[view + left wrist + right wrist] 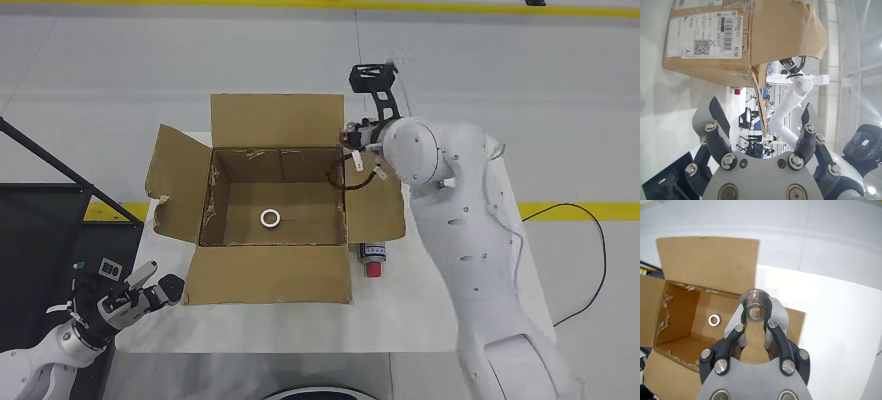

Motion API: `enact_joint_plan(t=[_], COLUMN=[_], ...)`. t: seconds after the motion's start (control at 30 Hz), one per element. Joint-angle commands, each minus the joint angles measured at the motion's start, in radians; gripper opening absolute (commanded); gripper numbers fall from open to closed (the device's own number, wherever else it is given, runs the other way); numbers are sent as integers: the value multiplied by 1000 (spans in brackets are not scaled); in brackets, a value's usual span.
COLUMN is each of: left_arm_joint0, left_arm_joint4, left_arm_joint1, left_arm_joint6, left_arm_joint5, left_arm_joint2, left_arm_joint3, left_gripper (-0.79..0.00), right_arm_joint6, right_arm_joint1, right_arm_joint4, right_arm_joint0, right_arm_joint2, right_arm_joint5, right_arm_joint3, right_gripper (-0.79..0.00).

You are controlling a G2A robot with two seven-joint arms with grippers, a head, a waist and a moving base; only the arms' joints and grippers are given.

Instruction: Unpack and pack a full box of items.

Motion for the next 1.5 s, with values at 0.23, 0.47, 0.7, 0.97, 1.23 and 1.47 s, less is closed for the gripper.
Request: enact_joint_plan(t=[0.23, 0.47, 0.7, 0.97, 1.23, 1.47], left_arm_joint0=[0, 0, 0, 0, 0, 0], left_arm_joint4=[0, 0, 0, 0, 0, 0], left_arm_joint1=[0, 0, 0, 0, 0, 0], left_arm_joint6=[0, 0, 0, 0, 0, 0], left_arm_joint5=[0, 0, 0, 0, 0, 0], left_arm_joint2=[0, 0, 0, 0, 0, 0], left_arm_joint3=[0, 0, 0, 0, 0, 0], left_gripper=[0, 0, 0, 0, 0, 0], right_arm_joint6=[-94, -179, -246, -304, -331, -315], right_arm_joint1=[-60, -110, -157, -199, -224, -232], right_arm_joint4=[191, 238, 292, 326, 337, 334], right_arm_joint0=[50, 82, 121, 162, 194, 215], right_arm_joint2=[-189, -299, -360, -391, -400, -400], right_arm_joint5=[-68, -59, -87, -103, -120, -148], right_arm_joint3=[281, 468, 640, 769, 839, 839], right_gripper=[-785, -785, -785, -708, -511, -363])
